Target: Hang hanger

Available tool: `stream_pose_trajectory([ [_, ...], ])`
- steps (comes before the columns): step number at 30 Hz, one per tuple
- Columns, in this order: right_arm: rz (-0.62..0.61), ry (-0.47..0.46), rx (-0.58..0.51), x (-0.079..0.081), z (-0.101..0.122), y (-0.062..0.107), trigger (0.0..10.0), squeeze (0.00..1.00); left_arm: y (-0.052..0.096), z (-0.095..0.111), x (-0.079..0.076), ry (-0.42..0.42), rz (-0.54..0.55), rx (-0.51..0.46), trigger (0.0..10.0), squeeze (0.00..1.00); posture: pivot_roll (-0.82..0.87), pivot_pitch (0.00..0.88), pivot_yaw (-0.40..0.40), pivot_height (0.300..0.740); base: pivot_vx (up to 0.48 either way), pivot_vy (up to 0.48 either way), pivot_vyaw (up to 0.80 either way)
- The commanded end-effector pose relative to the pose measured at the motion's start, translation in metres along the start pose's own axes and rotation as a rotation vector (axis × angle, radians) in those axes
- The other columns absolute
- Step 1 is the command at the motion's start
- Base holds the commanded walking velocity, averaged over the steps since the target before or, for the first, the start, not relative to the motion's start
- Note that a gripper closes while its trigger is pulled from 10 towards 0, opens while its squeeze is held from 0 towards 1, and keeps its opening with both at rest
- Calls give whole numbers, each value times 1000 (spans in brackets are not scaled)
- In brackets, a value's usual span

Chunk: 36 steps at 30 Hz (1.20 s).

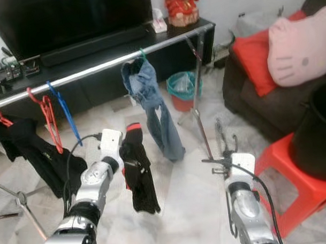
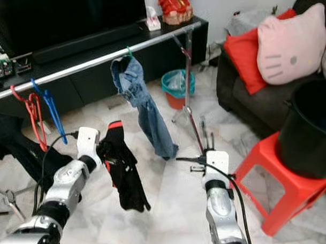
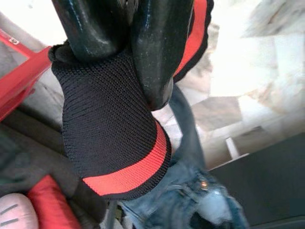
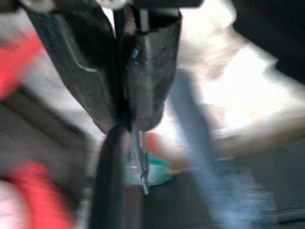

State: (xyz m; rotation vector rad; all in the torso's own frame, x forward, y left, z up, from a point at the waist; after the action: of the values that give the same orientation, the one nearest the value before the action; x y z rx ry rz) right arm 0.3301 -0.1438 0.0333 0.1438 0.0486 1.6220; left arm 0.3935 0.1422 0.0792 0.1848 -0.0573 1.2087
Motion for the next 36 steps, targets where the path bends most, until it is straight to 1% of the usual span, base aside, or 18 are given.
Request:
stream_pose_trajectory([
  [1, 126, 67, 20, 19, -3, 5, 10000, 0, -3, 10, 3, -27, 4, -22, 10000, 0, 81, 14, 108, 740, 0, 0, 0],
  [4, 232, 103, 24, 32, -5, 14, 10000, 0, -4, 10, 1, -41, -2, -12, 10000, 0, 81, 14, 108, 740, 0, 0, 0],
  [6, 335, 109, 74, 43, -13, 25, 10000, 0, -6, 11, -1, -52, -3, -1, 10000, 0, 70, 6, 104, 740, 0, 0, 0],
  [7, 335, 109, 74, 43, -13, 25, 10000, 0, -6, 11, -1, -52, -3, -1, 10000, 0, 70, 6, 104, 740, 0, 0, 0],
  [8, 399, 140, 100, 49, -19, 33, 10000, 0, -11, 12, -2, -92, 13, 27, 10000, 0, 69, 5, 103, 740, 0, 0, 0],
  [12, 425, 148, 103, 52, -20, 39, 10000, 0, -18, 18, -3, -114, 23, 45, 10000, 0, 70, 0, 107, 740, 0, 0, 0],
  [15, 512, 172, 87, 64, -17, 54, 10000, 0, -26, 21, -6, -146, 9, 97, 10000, 0, 64, 0, 113, 740, 0, 0, 0],
  [19, 543, 162, 79, 65, -13, 62, 10000, 0, -29, 21, -11, -119, -9, 116, 10000, 0, 59, 0, 120, 740, 0, 0, 0],
  [21, 488, 71, 57, 55, -6, 63, 10000, 0, -31, 22, -13, -127, -9, 121, 10000, 0, 54, 2, 123, 740, 0, 0, 0],
  [22, 459, -10, 28, 50, 2, 63, 10000, 0, -32, 22, -13, -126, -4, 125, 10000, 0, 54, 4, 125, 740, 0, 0, 0],
  [24, 425, -125, -17, 45, 15, 63, 10000, 0, -33, 22, -13, -126, 4, 135, 10000, 0, 58, 7, 126, 740, 0, 0, 0],
  [25, 408, -202, -60, 43, 28, 64, 10000, 0, -34, 23, -13, -126, 12, 137, 10000, 0, 57, 10, 128, 740, 0, 0, 0],
  [26, 408, -202, -60, 43, 28, 64, 10000, 0, -34, 23, -13, -126, 12, 137, 10000, 0, 57, 10, 128, 740, 0, 0, 0],
  [28, 391, -257, -103, 43, 41, 62, 10000, 0, -35, 27, -10, -116, 32, 134, 10000, 0, 61, 15, 131, 740, 0, 0, 0],
  [30, 392, -263, -106, 46, 43, 63, 10000, 0, -36, 28, -10, -116, 33, 132, 10000, 0, 62, 16, 132, 740, 0, 0, 0],
  [33, 445, -303, -100, 61, 46, 75, 10000, 0, -36, 30, -8, -118, 32, 128, 10000, 0, 65, 20, 139, 740, 0, 0, 0],
  [35, 515, -339, -54, 72, 43, 93, 10000, 0, -36, 31, -3, -120, 48, 129, 10000, 0, 63, 25, 145, 740, 0, 0, 0],
  [36, 529, -338, -40, 74, 41, 97, 10000, 0, -36, 32, -2, -121, 52, 129, 10000, 0, 63, 26, 145, 740, 0, 0, 0],
])
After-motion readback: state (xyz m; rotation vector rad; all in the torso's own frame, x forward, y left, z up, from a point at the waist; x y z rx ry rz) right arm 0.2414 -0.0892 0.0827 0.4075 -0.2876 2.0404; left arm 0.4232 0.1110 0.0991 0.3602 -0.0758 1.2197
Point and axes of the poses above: a point about 5 cm out from each wrist's last joint towards the gripper, its own y axis pointing back from the gripper into the wrist, its own z axis along the axis of the wrist's last joint, x = y × z, the point moved 5 cm from there along -y, pointing out of the wrist towards the gripper, and after that the axes turned 9 degrees about -y, right-handed, at the moved point
